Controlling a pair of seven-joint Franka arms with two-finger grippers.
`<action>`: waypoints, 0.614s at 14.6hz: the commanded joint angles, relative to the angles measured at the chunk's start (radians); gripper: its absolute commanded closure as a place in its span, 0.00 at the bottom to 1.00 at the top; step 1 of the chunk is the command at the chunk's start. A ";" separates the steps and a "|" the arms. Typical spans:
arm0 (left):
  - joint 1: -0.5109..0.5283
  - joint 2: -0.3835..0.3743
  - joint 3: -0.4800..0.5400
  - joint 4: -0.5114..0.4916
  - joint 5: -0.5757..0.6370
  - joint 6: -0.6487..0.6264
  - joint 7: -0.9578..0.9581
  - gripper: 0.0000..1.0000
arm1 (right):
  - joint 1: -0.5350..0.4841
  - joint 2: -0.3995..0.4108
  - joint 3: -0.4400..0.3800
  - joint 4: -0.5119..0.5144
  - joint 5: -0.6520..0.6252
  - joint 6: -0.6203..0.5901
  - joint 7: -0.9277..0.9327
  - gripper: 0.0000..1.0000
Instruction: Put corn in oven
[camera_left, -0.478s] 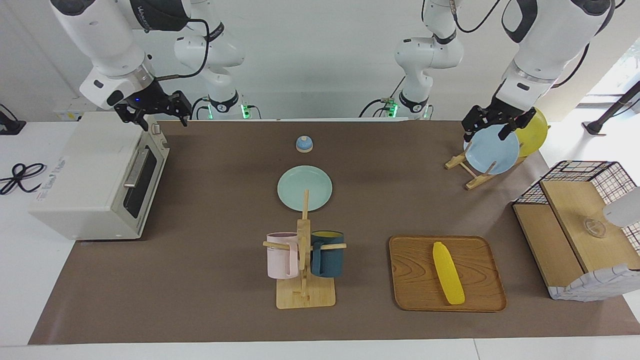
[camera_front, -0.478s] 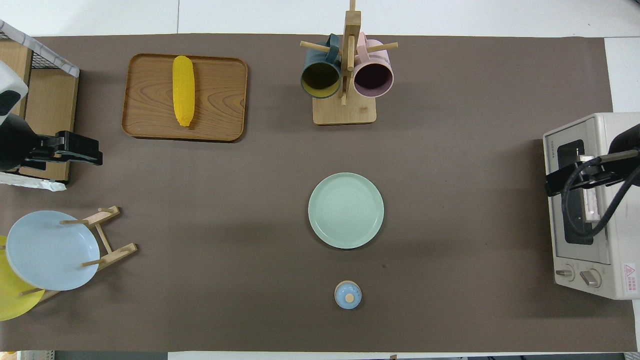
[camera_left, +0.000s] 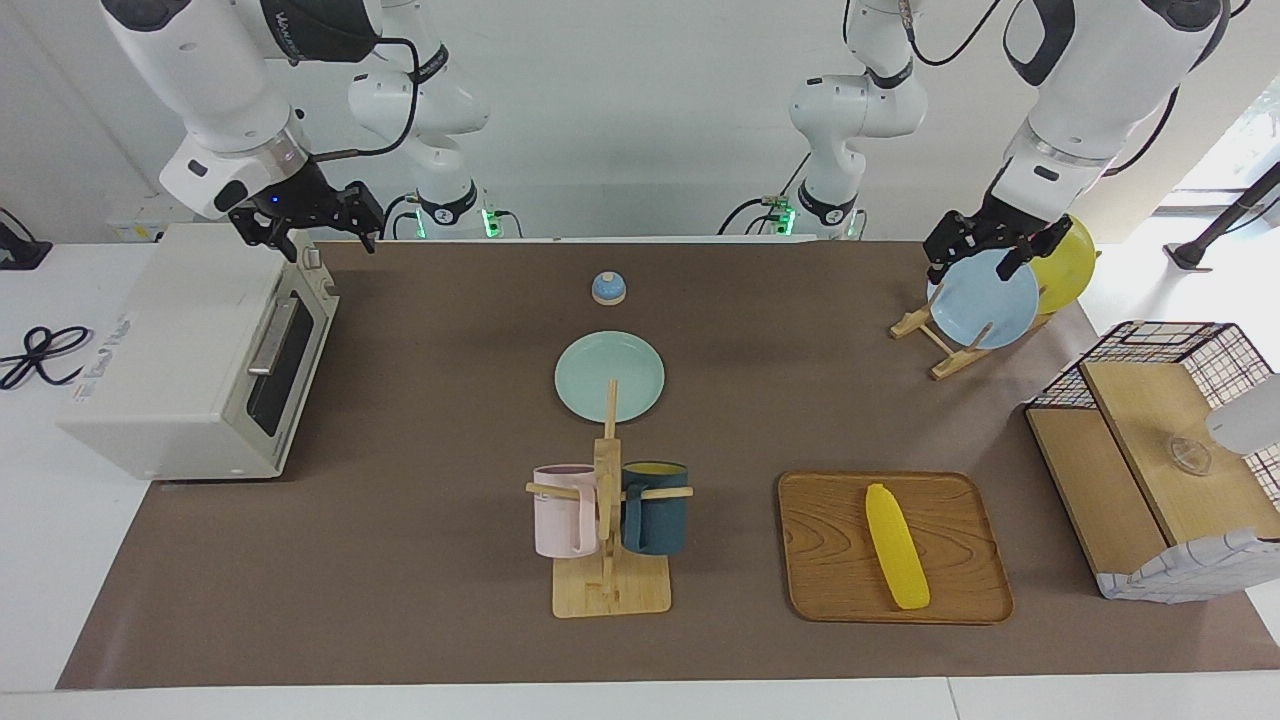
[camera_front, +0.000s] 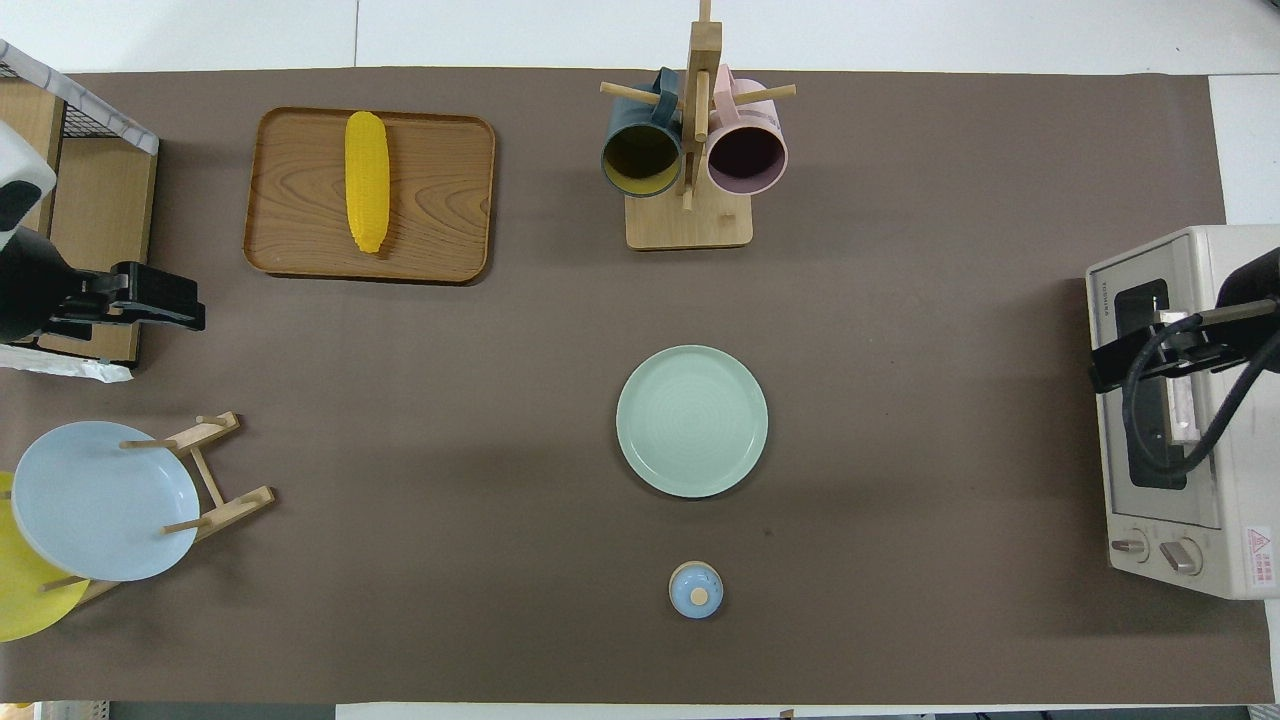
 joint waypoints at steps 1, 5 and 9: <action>0.002 -0.012 -0.004 -0.013 0.015 0.014 0.007 0.00 | -0.014 0.004 0.014 0.002 0.027 0.004 0.025 0.00; 0.000 -0.011 -0.003 -0.016 0.013 0.034 0.010 0.00 | -0.036 -0.033 0.005 -0.089 0.091 0.052 0.021 0.81; 0.000 -0.005 -0.004 -0.022 0.005 0.069 0.005 0.00 | -0.052 -0.079 0.002 -0.202 0.076 0.154 0.009 1.00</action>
